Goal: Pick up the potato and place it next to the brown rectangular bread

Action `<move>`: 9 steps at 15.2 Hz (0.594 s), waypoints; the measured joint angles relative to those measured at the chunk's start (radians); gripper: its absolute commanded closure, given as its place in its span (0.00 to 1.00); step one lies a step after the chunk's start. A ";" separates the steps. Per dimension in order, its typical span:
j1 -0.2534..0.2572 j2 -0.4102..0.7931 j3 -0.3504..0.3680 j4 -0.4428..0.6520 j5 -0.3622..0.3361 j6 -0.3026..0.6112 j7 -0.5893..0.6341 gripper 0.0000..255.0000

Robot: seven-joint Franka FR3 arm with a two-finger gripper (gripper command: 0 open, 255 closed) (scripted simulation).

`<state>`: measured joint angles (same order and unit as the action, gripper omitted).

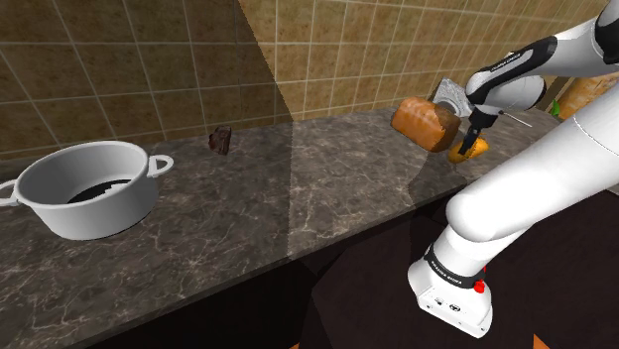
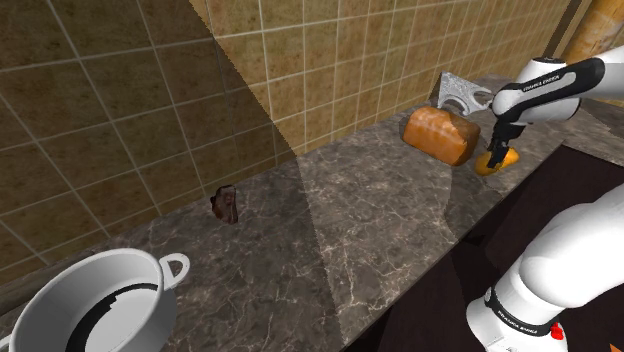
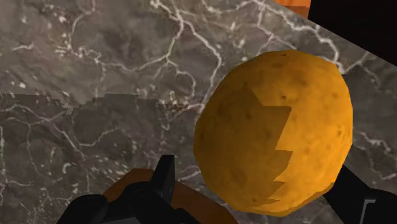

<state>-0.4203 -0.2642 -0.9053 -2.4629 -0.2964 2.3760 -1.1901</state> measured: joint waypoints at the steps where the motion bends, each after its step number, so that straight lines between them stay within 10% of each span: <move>1: -0.008 -0.023 0.015 0.015 -0.012 -0.036 0.010 0.00; 9: -0.030 -0.077 0.051 0.034 -0.041 -0.107 0.034 0.00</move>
